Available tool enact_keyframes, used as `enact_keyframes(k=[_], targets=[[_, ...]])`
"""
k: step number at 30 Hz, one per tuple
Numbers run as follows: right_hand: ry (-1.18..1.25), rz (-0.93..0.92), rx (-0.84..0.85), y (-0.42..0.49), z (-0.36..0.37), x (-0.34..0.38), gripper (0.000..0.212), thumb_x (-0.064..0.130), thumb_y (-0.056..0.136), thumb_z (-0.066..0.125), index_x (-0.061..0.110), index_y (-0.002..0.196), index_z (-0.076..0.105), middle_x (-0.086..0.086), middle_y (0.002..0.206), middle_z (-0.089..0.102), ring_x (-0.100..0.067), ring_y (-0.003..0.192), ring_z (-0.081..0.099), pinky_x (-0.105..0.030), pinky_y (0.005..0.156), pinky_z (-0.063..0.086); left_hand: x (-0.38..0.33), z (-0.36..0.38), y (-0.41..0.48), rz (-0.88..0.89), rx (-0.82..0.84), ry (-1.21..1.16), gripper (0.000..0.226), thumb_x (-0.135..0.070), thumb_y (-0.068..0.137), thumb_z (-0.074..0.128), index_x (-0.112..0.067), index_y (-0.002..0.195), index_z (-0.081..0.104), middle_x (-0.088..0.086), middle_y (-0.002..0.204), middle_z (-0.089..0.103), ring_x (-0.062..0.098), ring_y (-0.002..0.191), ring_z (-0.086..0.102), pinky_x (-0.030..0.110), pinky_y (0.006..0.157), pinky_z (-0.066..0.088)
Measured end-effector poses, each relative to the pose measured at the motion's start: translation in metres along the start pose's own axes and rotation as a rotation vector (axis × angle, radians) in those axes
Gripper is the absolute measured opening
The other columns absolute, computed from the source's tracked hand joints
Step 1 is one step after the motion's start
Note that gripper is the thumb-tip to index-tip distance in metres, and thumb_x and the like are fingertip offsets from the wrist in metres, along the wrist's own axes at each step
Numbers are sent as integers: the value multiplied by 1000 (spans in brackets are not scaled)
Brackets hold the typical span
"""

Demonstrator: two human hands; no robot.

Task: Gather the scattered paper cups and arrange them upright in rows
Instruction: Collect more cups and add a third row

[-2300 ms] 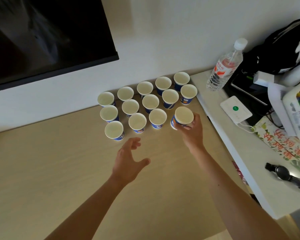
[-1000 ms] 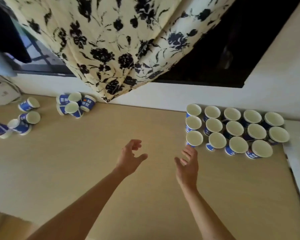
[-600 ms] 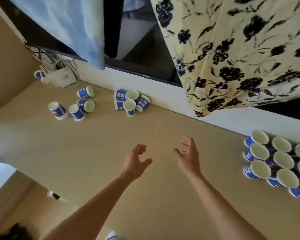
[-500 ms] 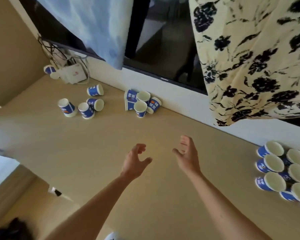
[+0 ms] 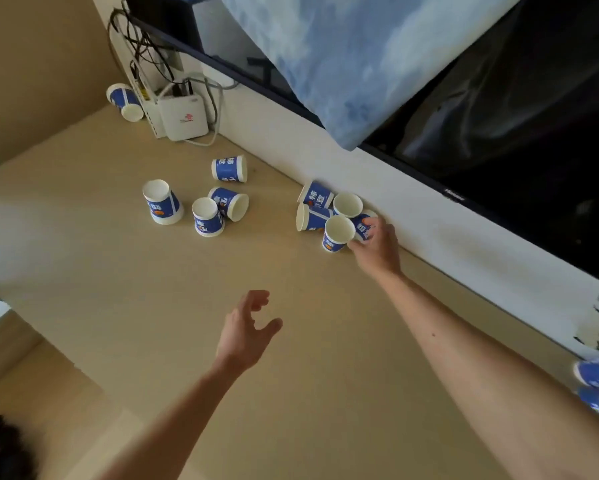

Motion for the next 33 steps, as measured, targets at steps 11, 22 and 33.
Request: enact_keyframes(k=[11,22,33], targets=[[-559,-37,47,83,50,2,41,12,84,66,23,124,67,-10,133,48,-34,113,60,-40,89,52,18,2,27,3,20,-39,43,-20,80,77,-27,118,58,-15,112,62,2,106,57,26,81,52],[-297,-136,-14,45,4,-7,22,3,82,60,14,96,73,-5,103,46,-34,92,61,-28,78,44,-24,16,58,146,81,30,56,-20,74,82,-20,124,56,-8,116,59,11,107,55,31,89,49],[0,-300,466,-55,-59,4,28,-11,85,66,10,103,73,-4,120,58,-12,117,57,-22,106,41,-105,75,58,111,518,-269,105,-30,62,92,-20,146,30,5,138,53,18,122,57,41,100,51]])
Point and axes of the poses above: each hand's wrist, its own y-axis towards the middle knuckle, its own z-axis out of the palm, x = y × z, the point moved 6 cm from there along y, towards the middle knuckle
